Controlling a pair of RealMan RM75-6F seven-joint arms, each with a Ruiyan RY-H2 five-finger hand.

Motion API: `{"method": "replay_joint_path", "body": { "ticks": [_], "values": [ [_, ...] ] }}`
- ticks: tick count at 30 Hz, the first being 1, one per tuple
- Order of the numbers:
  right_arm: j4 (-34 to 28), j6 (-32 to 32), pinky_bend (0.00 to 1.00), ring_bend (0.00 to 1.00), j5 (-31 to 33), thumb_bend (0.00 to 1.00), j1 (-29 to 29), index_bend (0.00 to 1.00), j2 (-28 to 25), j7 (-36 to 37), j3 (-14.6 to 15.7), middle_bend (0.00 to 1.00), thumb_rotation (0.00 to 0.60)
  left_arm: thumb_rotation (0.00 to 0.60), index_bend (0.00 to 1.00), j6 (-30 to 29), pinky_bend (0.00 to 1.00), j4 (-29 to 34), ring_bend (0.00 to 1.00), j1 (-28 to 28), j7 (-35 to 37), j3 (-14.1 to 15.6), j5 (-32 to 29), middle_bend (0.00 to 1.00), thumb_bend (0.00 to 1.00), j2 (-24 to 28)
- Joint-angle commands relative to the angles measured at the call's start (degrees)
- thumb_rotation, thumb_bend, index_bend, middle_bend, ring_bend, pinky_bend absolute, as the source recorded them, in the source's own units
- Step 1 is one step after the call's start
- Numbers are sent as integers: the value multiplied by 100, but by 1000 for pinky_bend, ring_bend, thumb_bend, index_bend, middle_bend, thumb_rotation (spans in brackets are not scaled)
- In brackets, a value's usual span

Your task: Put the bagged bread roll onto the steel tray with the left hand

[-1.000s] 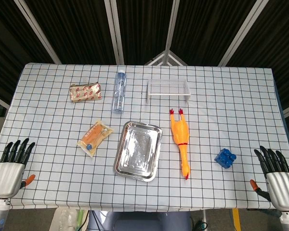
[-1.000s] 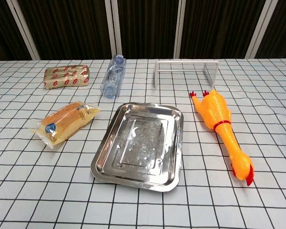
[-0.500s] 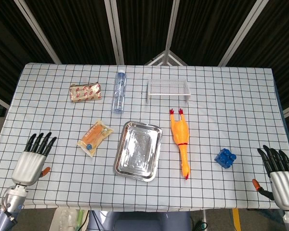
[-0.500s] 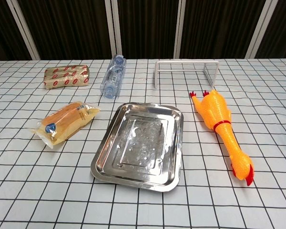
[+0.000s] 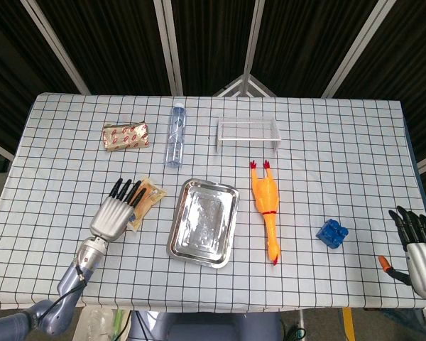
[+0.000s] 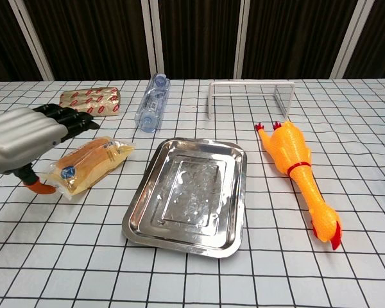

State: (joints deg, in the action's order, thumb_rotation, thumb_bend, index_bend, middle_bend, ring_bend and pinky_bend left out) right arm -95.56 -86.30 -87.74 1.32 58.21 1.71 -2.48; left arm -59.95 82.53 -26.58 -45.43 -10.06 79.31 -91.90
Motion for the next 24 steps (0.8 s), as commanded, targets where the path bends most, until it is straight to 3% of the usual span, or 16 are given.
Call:
{"method": "replay_joint_path", "body": {
  "ticks": [1,6,9,16,24],
  "values": [
    [23,-85,0,0,59,328,-39,0,-34,75,-50,0,600,600,0,209,51,-243,0,-206,-283,-53,-360,0,72,-286],
    [53,-134,0,0,85,329,-65,0,-82,212,-71,0,600,600,0,295,53,-400,0,-332,-493,-54,-731,0,72,-442],
    [56,-145,0,0,68,329,-71,0,-94,243,-64,0,600,600,0,262,120,-506,13,-416,-473,-64,-791,17,81,-494],
    [48,-128,0,0,81,329,-62,0,-85,214,-68,0,600,600,161,-20,368,-879,288,-539,-110,-28,-610,299,142,-705],
    [38,-131,0,0,89,329,-61,0,-65,167,-72,0,600,600,195,-334,412,-664,347,-496,298,159,-299,385,144,-523]
  ]
}}
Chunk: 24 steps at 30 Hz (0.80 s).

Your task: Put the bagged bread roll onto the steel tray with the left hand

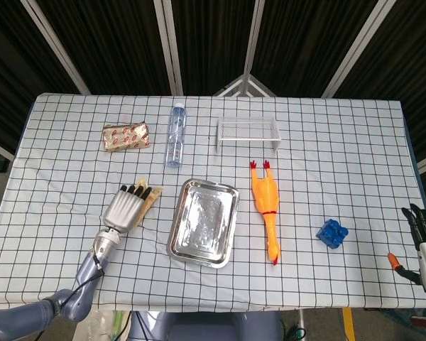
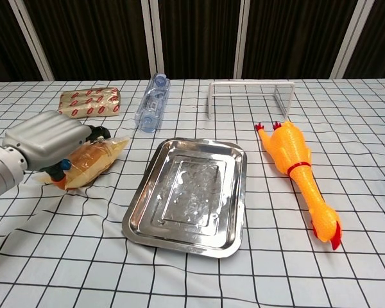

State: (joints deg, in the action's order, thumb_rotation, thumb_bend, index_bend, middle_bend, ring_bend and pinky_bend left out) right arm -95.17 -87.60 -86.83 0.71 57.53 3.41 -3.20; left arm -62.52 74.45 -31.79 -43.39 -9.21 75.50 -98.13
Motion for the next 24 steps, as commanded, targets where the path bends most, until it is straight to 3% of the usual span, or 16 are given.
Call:
{"method": "replay_joint_path", "body": {
  "ticks": [1,6,9,15,24],
  "values": [
    [-2,-1,0,0,-3,329,1,0,6,-7,1,0,600,600,195,-99,412,231,347,39,126,101,104,383,144,156],
    [-9,22,0,0,7,328,9,0,18,-36,4,0,600,600,190,-193,412,858,347,116,247,194,155,375,143,491],
    [-8,35,0,0,37,328,15,0,18,-20,-10,0,600,600,177,-235,412,1569,347,178,366,302,262,369,141,890],
    [5,71,0,0,64,328,31,0,13,10,-20,0,600,600,167,-354,411,2578,347,299,-60,499,213,362,136,1459],
    [-16,56,0,0,30,329,25,0,11,7,-3,0,600,600,176,-608,411,2682,347,346,-105,537,364,354,135,1562]
  ]
}}
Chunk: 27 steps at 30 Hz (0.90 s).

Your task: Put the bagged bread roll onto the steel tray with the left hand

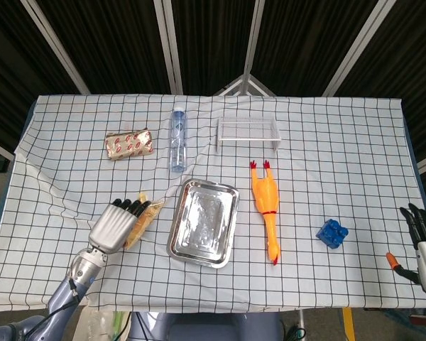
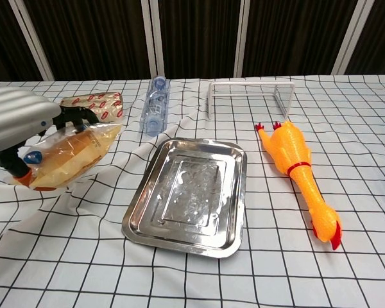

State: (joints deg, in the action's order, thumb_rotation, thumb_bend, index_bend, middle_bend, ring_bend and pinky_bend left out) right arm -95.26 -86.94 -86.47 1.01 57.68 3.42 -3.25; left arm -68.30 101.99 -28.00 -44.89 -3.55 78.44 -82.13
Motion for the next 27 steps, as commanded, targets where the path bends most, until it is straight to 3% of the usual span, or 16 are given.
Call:
{"method": "replay_joint_path", "body": {
  "ticks": [1,10,19,21,25,27],
  "values": [
    [-13,-22,0,0,-13,329,-9,0,-7,13,1,0,600,600,178,-29,410,-143,347,-66,81,-43,132,353,135,-81],
    [-7,-6,0,0,-48,329,8,0,-28,66,9,0,600,600,199,580,410,-1205,347,-841,925,-378,573,359,135,-1026],
    [77,-25,0,0,-50,329,0,0,-100,307,-5,0,600,600,160,1095,407,-2372,332,-1557,969,-688,465,348,108,-2129],
    [91,-26,0,0,-37,328,-3,0,-99,316,-7,0,600,600,131,1180,363,-2626,263,-1679,1067,-719,446,302,103,-2325],
    [92,-32,0,0,-11,328,-14,0,-95,309,-11,0,600,600,18,1265,173,-3045,57,-1845,1446,-721,480,126,75,-2601],
    [90,-42,0,0,-12,329,-20,0,-89,298,-8,0,600,600,0,1231,117,-3136,8,-1877,1667,-658,586,47,56,-2616]
  ]
}}
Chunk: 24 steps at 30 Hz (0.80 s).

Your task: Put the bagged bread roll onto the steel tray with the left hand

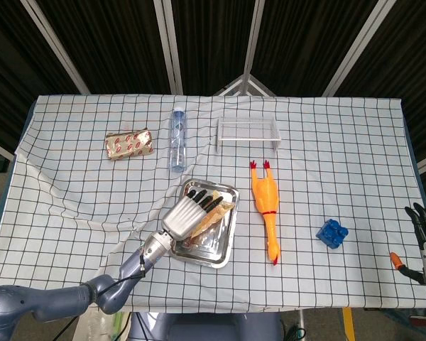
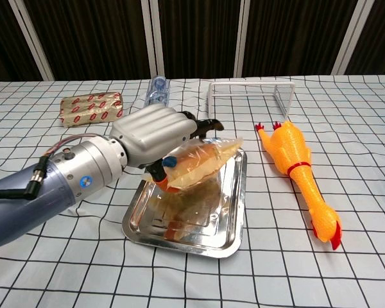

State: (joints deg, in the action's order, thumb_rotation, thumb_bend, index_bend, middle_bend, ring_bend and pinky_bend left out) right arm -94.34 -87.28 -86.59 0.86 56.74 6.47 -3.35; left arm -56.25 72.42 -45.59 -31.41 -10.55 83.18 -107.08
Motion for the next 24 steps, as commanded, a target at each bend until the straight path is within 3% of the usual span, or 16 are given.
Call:
{"method": "replay_joint_path", "body": {
  "ticks": [1,8,14,19,22,24],
  "values": [
    [-2,-16,0,0,9,328,-11,0,10,-19,-1,0,600,600,0,7,97,-165,0,-116,424,77,155,17,45,-86],
    [-42,-86,0,0,-42,329,-55,0,62,-183,37,0,600,600,0,-225,76,496,0,52,771,285,334,0,24,505],
    [-93,-228,0,0,-174,329,-111,0,104,-339,76,0,600,600,0,-714,77,1561,0,485,613,673,564,0,37,1376],
    [-124,-457,0,0,-380,329,-209,0,119,-402,138,0,600,600,0,-2072,76,2334,0,1625,-70,1514,952,0,49,2413],
    [-137,-643,0,0,-577,329,-299,0,127,-448,211,0,600,600,0,-3308,66,2156,0,2667,-690,1975,981,0,49,2781],
    [-144,-750,0,0,-695,329,-362,0,142,-510,266,0,600,600,0,-4042,60,1980,0,3260,-505,2149,1005,0,49,2846]
  ]
}}
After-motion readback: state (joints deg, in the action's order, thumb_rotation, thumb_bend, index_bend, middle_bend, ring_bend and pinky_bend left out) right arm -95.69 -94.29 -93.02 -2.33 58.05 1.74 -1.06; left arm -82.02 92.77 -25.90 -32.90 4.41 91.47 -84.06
